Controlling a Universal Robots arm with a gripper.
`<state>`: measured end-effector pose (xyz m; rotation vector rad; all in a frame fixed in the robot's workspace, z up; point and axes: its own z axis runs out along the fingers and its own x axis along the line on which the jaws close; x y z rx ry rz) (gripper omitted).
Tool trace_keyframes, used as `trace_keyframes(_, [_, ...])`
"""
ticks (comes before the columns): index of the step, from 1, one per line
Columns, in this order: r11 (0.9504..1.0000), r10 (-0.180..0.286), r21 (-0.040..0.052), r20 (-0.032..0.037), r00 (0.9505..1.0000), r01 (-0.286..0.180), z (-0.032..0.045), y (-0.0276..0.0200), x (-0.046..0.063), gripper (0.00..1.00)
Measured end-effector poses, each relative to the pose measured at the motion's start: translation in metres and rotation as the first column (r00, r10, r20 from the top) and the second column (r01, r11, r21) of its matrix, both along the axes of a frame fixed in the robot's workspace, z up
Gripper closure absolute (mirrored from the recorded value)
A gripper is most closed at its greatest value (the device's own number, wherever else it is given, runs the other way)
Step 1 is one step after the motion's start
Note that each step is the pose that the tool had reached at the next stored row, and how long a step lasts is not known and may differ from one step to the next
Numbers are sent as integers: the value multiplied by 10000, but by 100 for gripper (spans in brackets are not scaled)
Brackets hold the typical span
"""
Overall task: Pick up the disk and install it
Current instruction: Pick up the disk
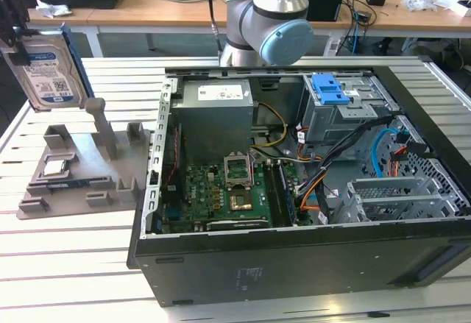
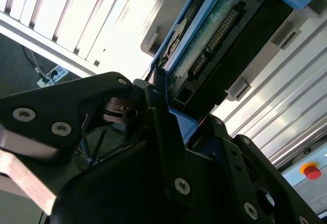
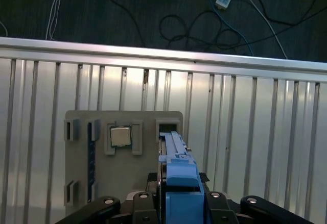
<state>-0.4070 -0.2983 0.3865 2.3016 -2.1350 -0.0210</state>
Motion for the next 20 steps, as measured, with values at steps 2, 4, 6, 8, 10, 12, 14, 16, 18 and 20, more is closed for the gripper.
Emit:
trace_keyframes(2, [10000, 0, 0, 1, 10000, 0, 36, 0, 0, 63])
trace_keyframes(4, [10000, 0, 0, 1, 10000, 0, 75, 0, 0, 63])
trace_keyframes(6, [10000, 1, 0, 0, 10000, -1, 123, 0, 0, 63])
trace_keyframes(8, [10000, 0, 1, 1, 10000, 0, 189, 0, 0, 63])
trace_keyframes(10, [10000, 0, 0, 1, 10000, 0, 243, 0, 0, 63])
trace_keyframes(12, [10000, 0, 0, 1, 10000, 0, 290, 0, 0, 63])
trace_keyframes(14, [10000, 0, 1, 1, 10000, 0, 336, 0, 0, 63])
trace_keyframes(16, [10000, 0, 1, 1, 10000, 0, 385, 0, 0, 63])
trace_keyframes(18, [10000, 0, 0, 1, 10000, 0, 436, 0, 0, 63])
trace_keyframes(20, [10000, 0, 1, 2, 10000, 0, 493, 0, 0, 63])
